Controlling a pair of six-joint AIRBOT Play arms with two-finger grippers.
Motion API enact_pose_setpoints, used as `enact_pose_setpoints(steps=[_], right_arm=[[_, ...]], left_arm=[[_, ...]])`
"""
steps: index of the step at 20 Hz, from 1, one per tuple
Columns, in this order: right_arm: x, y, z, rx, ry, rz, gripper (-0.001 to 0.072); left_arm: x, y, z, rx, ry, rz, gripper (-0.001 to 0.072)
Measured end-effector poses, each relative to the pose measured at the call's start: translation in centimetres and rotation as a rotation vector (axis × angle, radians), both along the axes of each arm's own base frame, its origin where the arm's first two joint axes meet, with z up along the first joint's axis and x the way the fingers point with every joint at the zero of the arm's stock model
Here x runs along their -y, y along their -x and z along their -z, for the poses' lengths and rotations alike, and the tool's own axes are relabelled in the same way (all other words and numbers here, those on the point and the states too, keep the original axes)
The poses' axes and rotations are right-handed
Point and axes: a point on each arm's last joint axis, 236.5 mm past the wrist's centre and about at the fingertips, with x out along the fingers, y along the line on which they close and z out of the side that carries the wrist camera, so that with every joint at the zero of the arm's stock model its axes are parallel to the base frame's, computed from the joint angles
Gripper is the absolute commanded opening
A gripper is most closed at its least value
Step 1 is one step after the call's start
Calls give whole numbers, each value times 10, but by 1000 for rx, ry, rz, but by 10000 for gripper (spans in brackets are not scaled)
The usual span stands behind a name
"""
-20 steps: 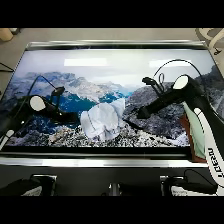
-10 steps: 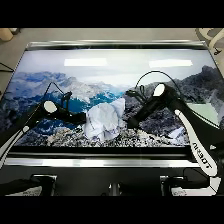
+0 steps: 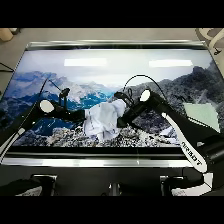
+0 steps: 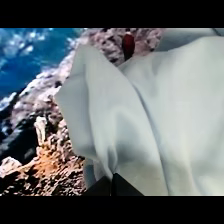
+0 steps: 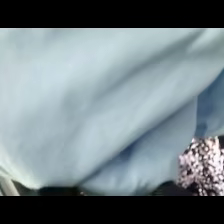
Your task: Fold the shirts.
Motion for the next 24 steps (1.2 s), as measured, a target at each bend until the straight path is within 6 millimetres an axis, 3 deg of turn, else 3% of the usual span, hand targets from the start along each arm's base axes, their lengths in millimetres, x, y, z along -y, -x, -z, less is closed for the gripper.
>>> enact_pose_setpoints(steps=[3, 5, 7, 8, 10, 12, 14, 15, 16, 17, 18, 20, 22, 24], right_arm=[[-2, -6, -2, 29, -7, 8, 18], [1, -12, -18, 84, -14, -12, 18], [9, -26, -53, 193, -17, -31, 18], [13, -37, -81, 273, -27, -34, 17], [25, -59, -162, 508, -48, -36, 16], [37, -67, -260, 773, -78, -14, 17], [52, -51, -360, 1038, -113, 28, 17], [61, -35, -405, 1156, -133, 52, 17], [69, -16, -439, 1247, -150, 72, 17], [77, 1, -467, 1317, -167, 93, 17], [83, 20, -489, 1371, -188, 113, 17], [92, 47, -514, 1429, -211, 138, 17], [98, 59, -518, 1439, -201, 141, 18], [101, 58, -513, 1427, -173, 138, 18]], left_arm=[[1, -3, -13, 37, 8, 2, 20], [2, -11, -36, 113, 16, 29, 20], [6, -26, -82, 253, 25, 72, 20], [8, -34, -114, 346, 33, 95, 20], [11, -46, -202, 578, 50, 137, 20], [9, -40, -318, 864, 73, 152, 19], [-2, -11, -427, 1133, 100, 133, 19], [-9, 10, -471, 1245, 114, 119, 20], [-17, 33, -509, 1344, 128, 104, 20], [-23, 54, -534, 1412, 139, 96, 20], [-28, 73, -554, 1465, 148, 89, 20], [-33, 97, -569, 1501, 160, 93, 20], [-31, 103, -565, 1479, 157, 115, 20], [-29, 96, -548, 1428, 128, 133, 20]])
